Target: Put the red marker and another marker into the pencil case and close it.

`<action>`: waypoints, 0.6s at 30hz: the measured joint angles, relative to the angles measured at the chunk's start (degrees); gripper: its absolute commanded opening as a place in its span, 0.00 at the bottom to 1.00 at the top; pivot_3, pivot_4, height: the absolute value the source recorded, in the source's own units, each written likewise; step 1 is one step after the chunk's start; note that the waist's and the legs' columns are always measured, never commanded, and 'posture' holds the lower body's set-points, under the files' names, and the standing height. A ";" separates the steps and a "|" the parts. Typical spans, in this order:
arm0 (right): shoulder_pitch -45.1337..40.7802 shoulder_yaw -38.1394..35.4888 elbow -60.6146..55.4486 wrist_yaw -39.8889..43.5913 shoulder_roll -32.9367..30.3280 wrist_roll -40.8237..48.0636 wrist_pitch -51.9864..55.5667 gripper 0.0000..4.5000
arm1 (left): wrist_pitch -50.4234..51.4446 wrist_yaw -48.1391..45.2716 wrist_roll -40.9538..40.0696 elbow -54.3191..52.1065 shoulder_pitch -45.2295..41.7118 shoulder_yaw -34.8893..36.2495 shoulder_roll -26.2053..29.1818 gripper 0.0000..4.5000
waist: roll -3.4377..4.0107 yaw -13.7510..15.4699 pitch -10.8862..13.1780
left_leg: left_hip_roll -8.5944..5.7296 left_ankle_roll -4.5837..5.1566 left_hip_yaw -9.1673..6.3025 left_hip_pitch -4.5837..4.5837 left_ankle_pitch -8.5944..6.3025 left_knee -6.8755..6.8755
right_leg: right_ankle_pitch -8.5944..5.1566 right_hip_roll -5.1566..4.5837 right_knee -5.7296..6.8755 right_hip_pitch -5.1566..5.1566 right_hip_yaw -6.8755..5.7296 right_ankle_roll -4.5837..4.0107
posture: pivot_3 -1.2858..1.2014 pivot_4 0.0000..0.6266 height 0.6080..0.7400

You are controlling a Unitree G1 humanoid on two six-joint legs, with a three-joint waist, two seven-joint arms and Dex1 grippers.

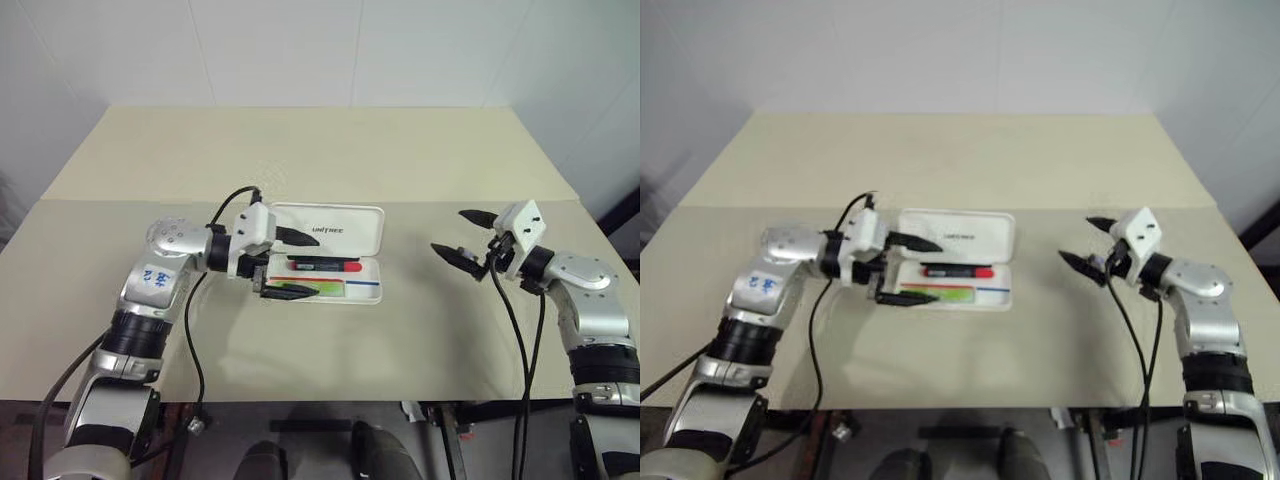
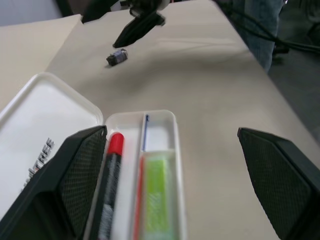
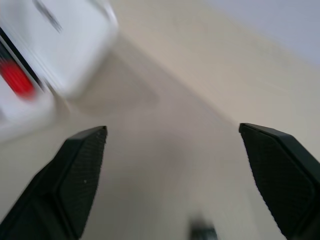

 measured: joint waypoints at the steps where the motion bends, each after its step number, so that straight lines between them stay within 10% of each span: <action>1: -0.96 1.22 2.34 -0.27 -0.65 -1.61 0.20 1.00 | 0.01 -0.05 -1.05 -0.63 0.80 1.27 0.44 0.99 | 0.00 -0.01 0.00 | 0.00 0.00 0.00 0.00 0.00 0.01 | 0.00 0.00 0.01 0.00 0.00 0.00 | 0.52 0.24 1.00; 18: -15.07 5.78 25.78 -1.84 -0.06 -9.21 1.73 1.00 | 0.97 -2.80 -8.02 -1.48 6.52 8.90 9.58 0.99 | 0.00 -1.58 0.00 | 0.01 0.00 0.06 0.03 0.00 -0.07 | 0.01 0.00 -0.03 0.00 0.04 0.01 | 0.52 0.24 1.00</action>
